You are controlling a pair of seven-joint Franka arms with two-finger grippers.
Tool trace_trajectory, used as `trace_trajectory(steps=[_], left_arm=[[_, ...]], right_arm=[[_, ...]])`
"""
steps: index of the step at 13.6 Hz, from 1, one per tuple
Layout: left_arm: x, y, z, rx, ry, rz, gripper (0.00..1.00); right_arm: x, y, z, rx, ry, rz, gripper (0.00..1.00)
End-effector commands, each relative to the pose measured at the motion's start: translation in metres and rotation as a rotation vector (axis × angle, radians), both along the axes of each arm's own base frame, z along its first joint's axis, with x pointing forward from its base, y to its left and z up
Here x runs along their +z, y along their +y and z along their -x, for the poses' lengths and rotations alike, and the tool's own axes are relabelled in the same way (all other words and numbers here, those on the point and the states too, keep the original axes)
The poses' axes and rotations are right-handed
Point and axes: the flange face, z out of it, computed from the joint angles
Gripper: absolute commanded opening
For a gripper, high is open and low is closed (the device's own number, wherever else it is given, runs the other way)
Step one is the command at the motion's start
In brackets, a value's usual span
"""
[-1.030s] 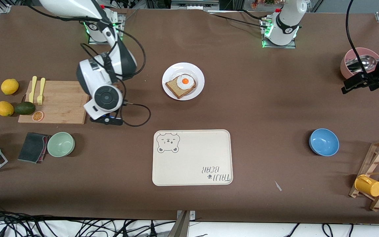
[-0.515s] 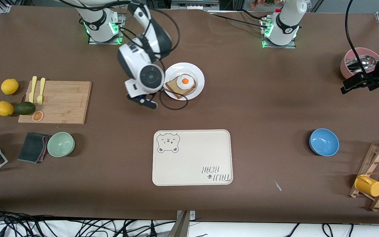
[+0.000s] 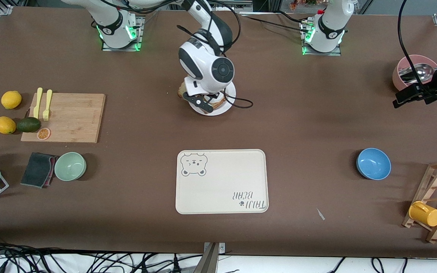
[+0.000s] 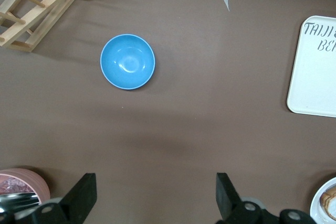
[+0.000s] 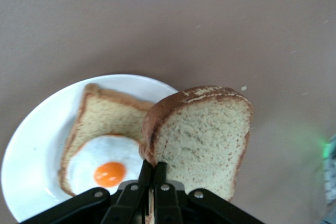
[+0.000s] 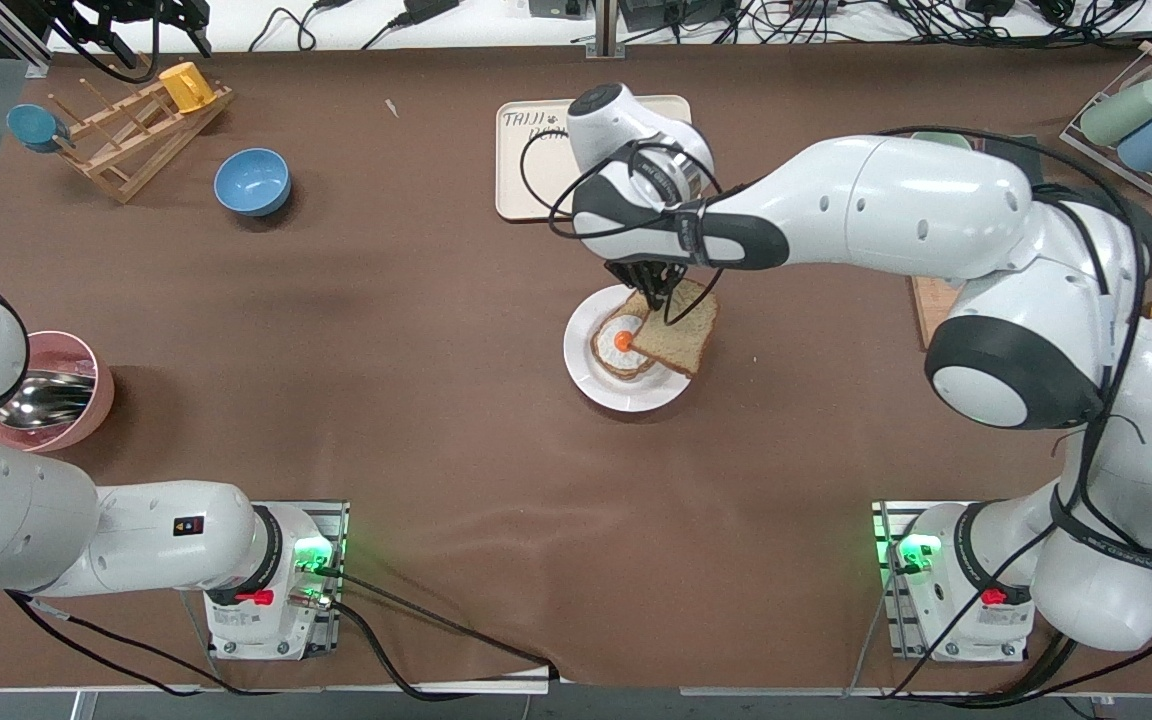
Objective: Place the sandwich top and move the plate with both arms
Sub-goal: 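Lower the bread onto the egg sandwich and open the right gripper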
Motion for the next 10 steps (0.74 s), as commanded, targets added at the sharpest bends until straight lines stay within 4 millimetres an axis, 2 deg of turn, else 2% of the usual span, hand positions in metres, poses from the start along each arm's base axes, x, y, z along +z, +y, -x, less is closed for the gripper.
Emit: trace_trajectory(steps=[1, 3, 7, 8, 9, 10], left_arm=[[0.006, -0.002, 0.000, 0.009, 0.003, 0.028, 1.00], [0.006, 0.000, 0.000, 0.000, 0.003, 0.027, 1.00], [0.005, -0.003, -0.001, 0.002, 0.005, 0.012, 1.00], [0.004, -0.002, -0.001, 0.005, 0.007, 0.012, 1.00], [0.005, -0.003, -0.001, 0.004, 0.004, 0.012, 1.00], [0.003, -0.002, -0.002, 0.006, 0.007, 0.015, 1.00]], right_arm=[[-0.017, 0.018, 0.004, -0.030, -0.022, -0.005, 0.00], [-0.024, 0.027, 0.008, -0.048, -0.050, -0.020, 0.00], [-0.027, 0.028, 0.008, -0.044, -0.048, -0.019, 0.00], [-0.027, 0.028, 0.009, -0.037, -0.046, -0.021, 0.05], [-0.026, 0.028, 0.008, -0.025, -0.047, -0.025, 0.46], [-0.024, 0.028, 0.007, -0.024, -0.050, -0.027, 0.76]])
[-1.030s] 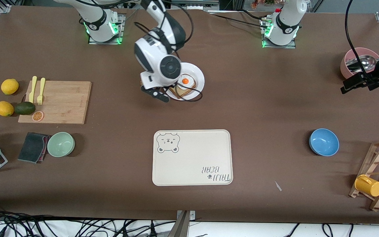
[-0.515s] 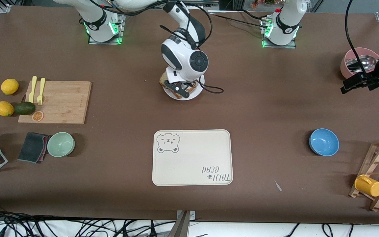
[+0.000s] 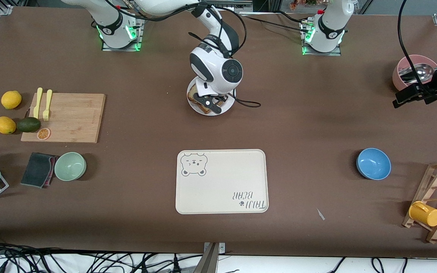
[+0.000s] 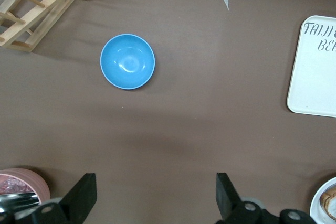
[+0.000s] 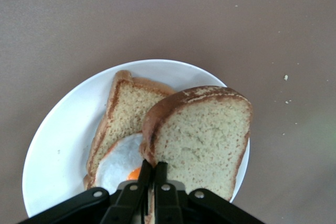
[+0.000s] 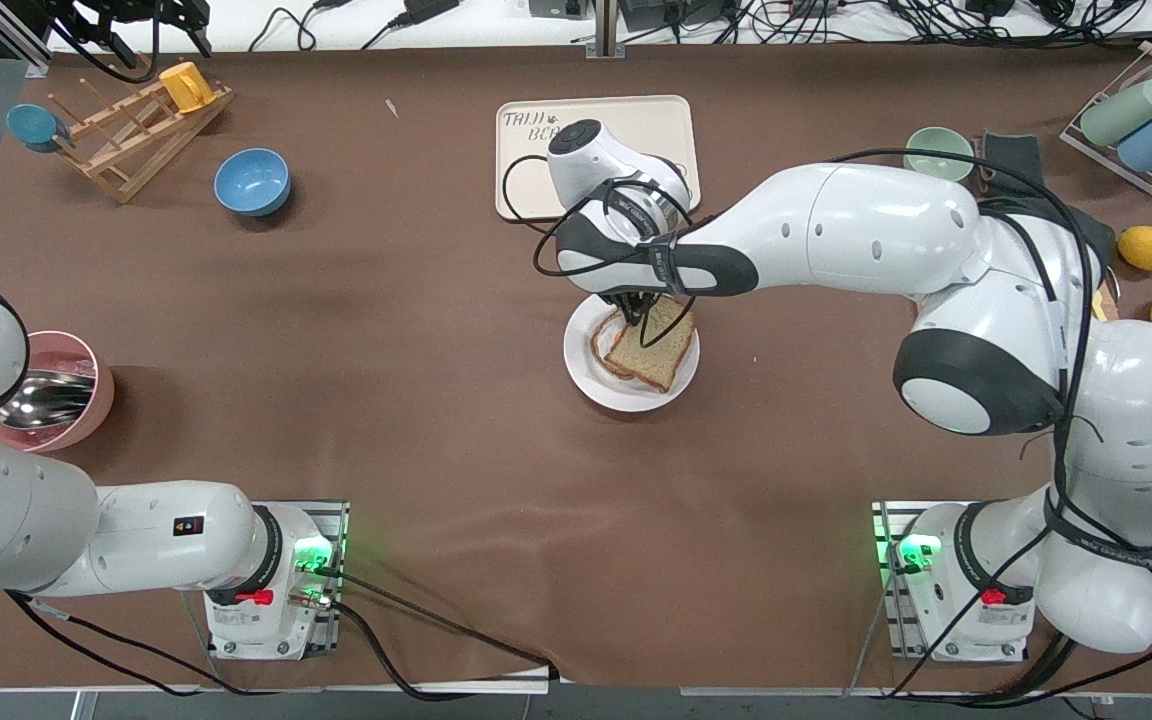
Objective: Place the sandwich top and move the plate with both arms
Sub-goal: 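Lower the bread onto the egg sandwich and open the right gripper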
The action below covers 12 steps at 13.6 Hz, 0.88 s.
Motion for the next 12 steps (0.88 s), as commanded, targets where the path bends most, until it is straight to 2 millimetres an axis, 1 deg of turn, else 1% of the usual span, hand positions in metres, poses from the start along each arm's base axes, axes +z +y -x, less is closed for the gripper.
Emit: trace_trajectory(steps=[1, 2, 3, 4, 5, 7, 8, 9, 10, 11, 12], left_arm=[[0.006, -0.003, -0.006, 0.006, -0.003, 0.015, 1.00], [0.014, -0.001, -0.013, 0.009, -0.023, 0.011, 1.00], [0.016, 0.000, -0.019, 0.009, -0.032, 0.011, 1.00], [0.013, -0.001, -0.023, 0.009, -0.028, 0.012, 1.00], [0.006, 0.000, -0.028, 0.015, -0.018, 0.016, 1.00], [0.005, 0.001, -0.041, 0.027, -0.029, 0.017, 1.00], [0.005, 0.002, -0.047, 0.028, -0.035, 0.018, 1.00], [0.002, 0.002, -0.053, 0.030, -0.038, 0.019, 1.00], [0.000, 0.002, -0.058, 0.044, -0.039, 0.021, 1.00], [-0.007, 0.003, -0.062, 0.059, -0.029, 0.017, 1.00], [-0.010, 0.005, -0.064, 0.060, -0.032, -0.009, 1.00]], right_arm=[[0.016, 0.011, -0.007, 0.002, -0.020, -0.030, 0.86], [0.028, 0.014, -0.014, -0.004, -0.031, -0.044, 0.94], [0.037, 0.015, -0.019, -0.006, -0.043, -0.056, 0.99], [0.049, 0.015, -0.025, -0.003, -0.063, -0.066, 0.99], [0.057, 0.013, -0.030, 0.037, -0.070, -0.064, 0.99], [0.084, -0.012, -0.058, 0.095, -0.079, -0.072, 0.99], [0.100, -0.026, -0.072, 0.120, -0.082, -0.086, 0.99], [0.122, -0.045, -0.088, 0.152, -0.087, -0.109, 0.99], [0.139, -0.070, -0.108, 0.195, -0.088, -0.134, 0.99], [0.154, -0.090, -0.122, 0.256, -0.082, -0.159, 0.99], [0.164, -0.120, -0.140, 0.292, -0.057, -0.164, 0.99]])
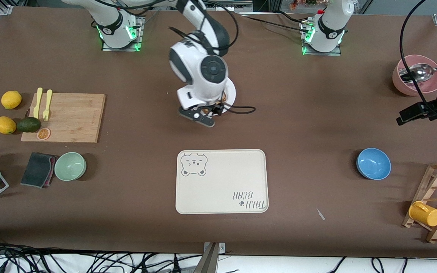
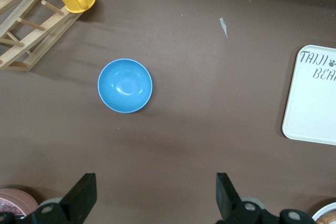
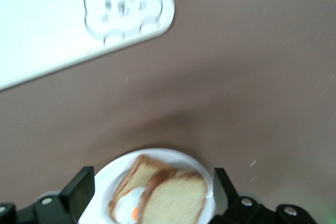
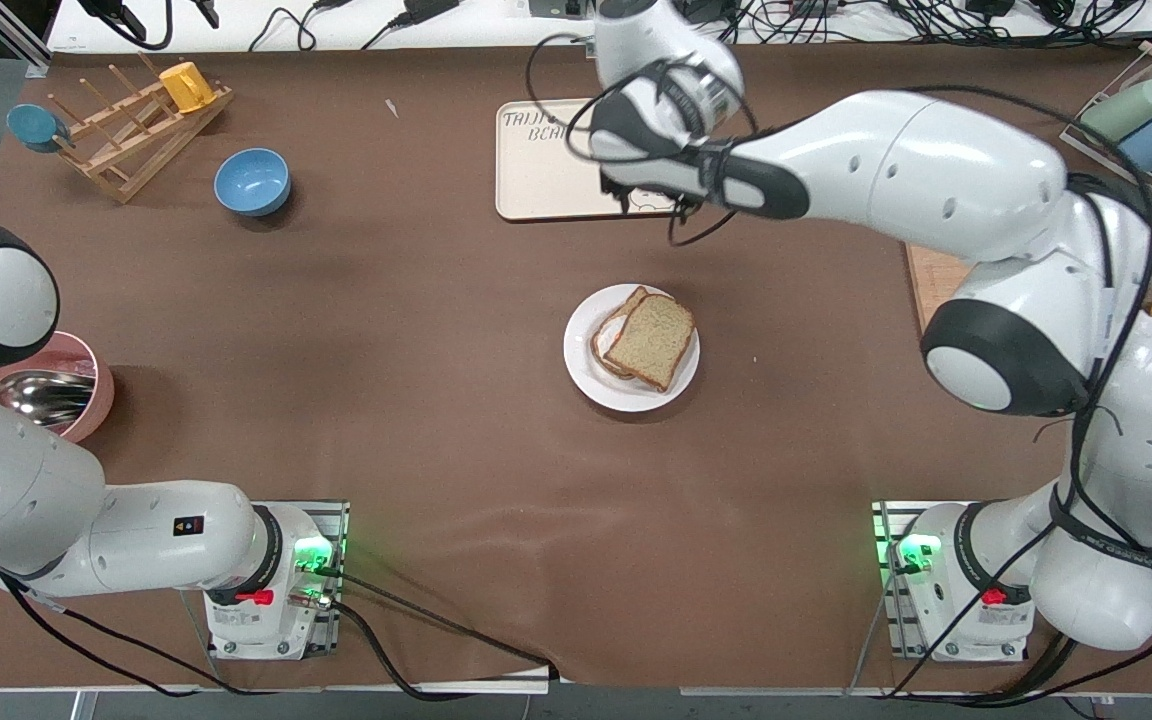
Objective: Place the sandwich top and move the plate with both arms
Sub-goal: 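Raise the right gripper back while the left gripper reaches toward the plate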
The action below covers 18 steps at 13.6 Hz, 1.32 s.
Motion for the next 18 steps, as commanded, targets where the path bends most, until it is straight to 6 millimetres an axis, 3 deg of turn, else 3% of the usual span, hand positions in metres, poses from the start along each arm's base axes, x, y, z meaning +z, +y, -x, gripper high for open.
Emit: trace_trajectory(steps=[1, 2, 4, 7, 13, 16, 18], left_arm=[[-0.005, 0.003, -0.016, 0.020, -0.016, -0.045, 1.00], [-0.009, -0.001, -0.019, 0.012, -0.023, -0.050, 1.00], [-0.022, -0.009, -0.020, 0.000, -0.005, -0.046, 1.00], [-0.043, -0.027, -0.013, -0.029, 0.037, -0.040, 1.00], [-0.077, -0.037, 0.038, -0.021, -0.010, -0.026, 1.00], [-0.102, -0.049, 0.065, -0.011, -0.042, 0.022, 1.00], [-0.118, -0.060, 0.078, -0.008, -0.037, 0.042, 1.00]], right_arm=[[0.037, -0.066, -0.033, 0.119, 0.045, -0.027, 0.99], [0.052, -0.093, -0.047, 0.150, 0.043, -0.044, 0.99], [0.059, -0.139, -0.068, 0.223, 0.072, -0.044, 0.99], [0.085, -0.210, -0.093, 0.360, 0.067, -0.050, 0.99], [0.108, -0.376, -0.121, 0.491, 0.103, -0.231, 0.99], [0.110, -0.420, -0.125, 0.521, 0.098, -0.239, 0.99], [0.112, -0.428, -0.127, 0.546, 0.085, -0.241, 0.99]])
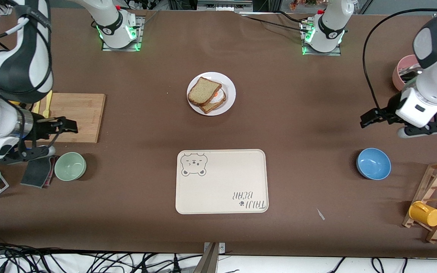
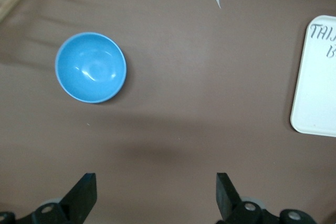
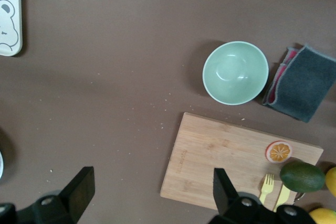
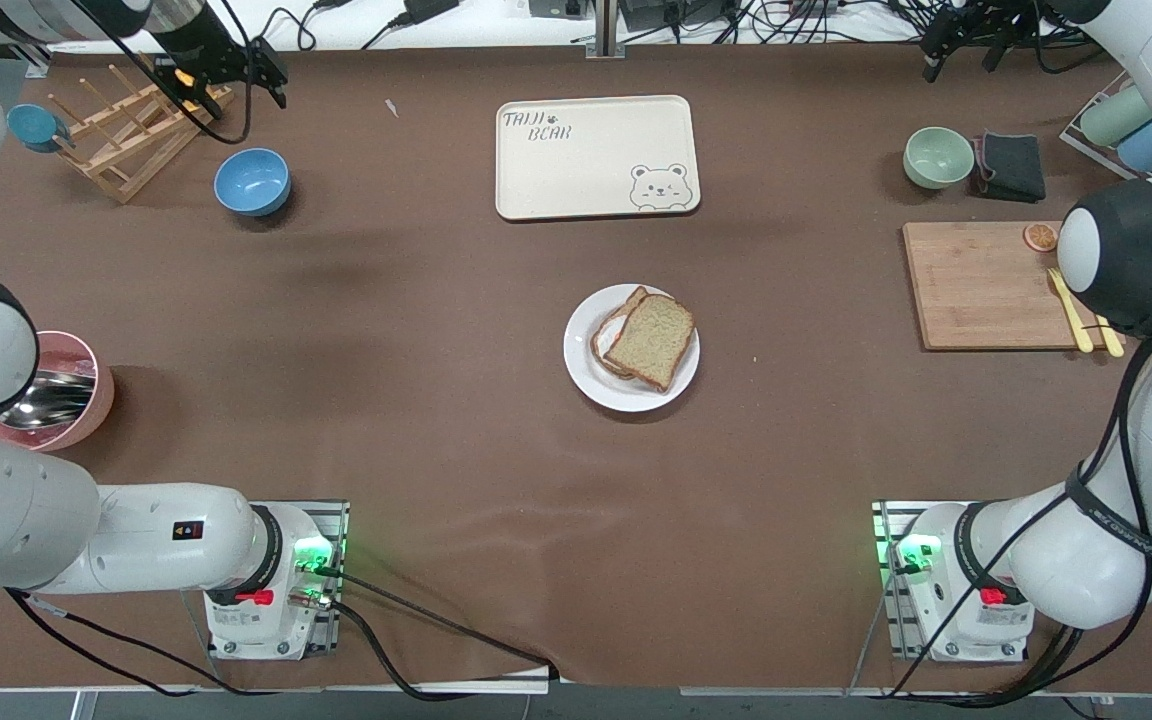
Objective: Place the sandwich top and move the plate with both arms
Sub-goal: 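Raise the right gripper back while the left gripper reaches toward the plate, then move the left gripper down to the rim of the white plate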
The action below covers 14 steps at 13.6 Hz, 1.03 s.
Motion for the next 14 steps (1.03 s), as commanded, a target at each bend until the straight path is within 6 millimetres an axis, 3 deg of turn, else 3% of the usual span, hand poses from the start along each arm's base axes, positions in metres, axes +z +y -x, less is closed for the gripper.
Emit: trace_trajectory(steps=[1, 4, 6, 8, 11, 12, 14], left_arm=[[-0.017, -0.018, 0.031, 0.021, -0.025, 0.022, 1.00], [-0.041, -0.041, 0.048, 0.039, -0.044, 0.017, 1.00], [-0.056, -0.054, 0.054, 0.064, -0.061, 0.062, 1.00], [-0.070, -0.069, 0.059, 0.070, -0.066, 0.096, 1.00], [-0.081, -0.081, 0.063, 0.114, -0.065, 0.171, 1.00], [-0.088, -0.096, 0.065, 0.098, -0.047, 0.181, 1.00], [-0.097, -0.110, 0.068, 0.106, -0.021, 0.220, 1.00]], right_arm=[[0.009, 0.003, 0.004, 0.028, -0.007, -0.040, 0.99], [0.014, -0.001, 0.007, 0.026, -0.014, -0.055, 0.99], [0.022, 0.012, 0.017, 0.009, -0.010, 0.016, 0.99], [0.028, 0.017, 0.031, -0.009, -0.027, 0.024, 0.99], [0.035, 0.006, 0.072, -0.031, -0.025, -0.018, 1.00], [0.038, -0.002, 0.080, -0.047, -0.023, -0.023, 1.00], [0.072, -0.005, 0.093, -0.052, -0.087, -0.031, 1.00]])
